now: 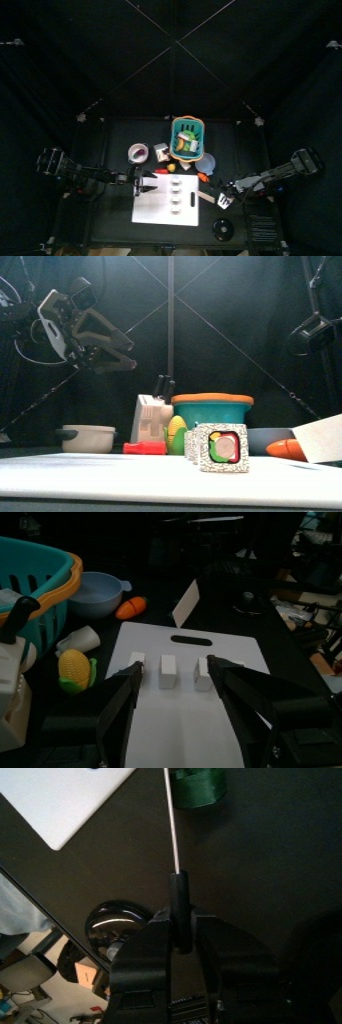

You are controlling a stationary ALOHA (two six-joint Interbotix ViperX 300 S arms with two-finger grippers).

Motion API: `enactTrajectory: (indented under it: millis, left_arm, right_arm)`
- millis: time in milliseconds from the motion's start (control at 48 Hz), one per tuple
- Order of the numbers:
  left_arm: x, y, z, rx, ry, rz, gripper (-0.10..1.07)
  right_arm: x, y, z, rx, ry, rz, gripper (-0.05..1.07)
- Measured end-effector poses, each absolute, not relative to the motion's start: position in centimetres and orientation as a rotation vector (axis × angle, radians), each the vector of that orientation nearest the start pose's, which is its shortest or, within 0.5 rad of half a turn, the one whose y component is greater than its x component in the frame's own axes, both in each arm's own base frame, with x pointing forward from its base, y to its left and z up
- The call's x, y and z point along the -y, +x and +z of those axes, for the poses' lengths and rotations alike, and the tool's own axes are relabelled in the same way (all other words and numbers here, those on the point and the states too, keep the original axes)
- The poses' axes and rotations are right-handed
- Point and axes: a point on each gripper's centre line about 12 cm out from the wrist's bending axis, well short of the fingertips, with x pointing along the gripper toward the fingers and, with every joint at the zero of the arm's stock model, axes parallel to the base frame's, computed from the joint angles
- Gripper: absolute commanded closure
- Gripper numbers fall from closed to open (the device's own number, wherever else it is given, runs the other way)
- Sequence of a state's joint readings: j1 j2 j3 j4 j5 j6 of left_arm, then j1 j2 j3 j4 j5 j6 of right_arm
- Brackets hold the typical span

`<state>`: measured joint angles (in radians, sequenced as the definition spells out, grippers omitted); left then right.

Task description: Drop cleaver

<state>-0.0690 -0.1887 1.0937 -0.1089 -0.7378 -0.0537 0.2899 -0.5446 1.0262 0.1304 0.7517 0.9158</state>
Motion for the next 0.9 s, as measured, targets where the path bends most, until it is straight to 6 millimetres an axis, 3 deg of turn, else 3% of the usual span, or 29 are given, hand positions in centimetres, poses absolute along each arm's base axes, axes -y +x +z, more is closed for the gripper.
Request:
enactTrajectory:
  millis: [271, 896]
  left_arm:
    - [1.2, 30.3, 17.7, -0.171, -0.123, 0.017, 0.08]
    - [1.2, 30.2, 17.6, -0.174, -0.123, 0.019, 0.08]
  right_arm:
    - [-6.7, 19.8, 17.1, -1.218, 0.735, -0.295, 0.19]
    - [-5.7, 21.6, 17.0, -1.178, 0.582, -0.315, 0.19]
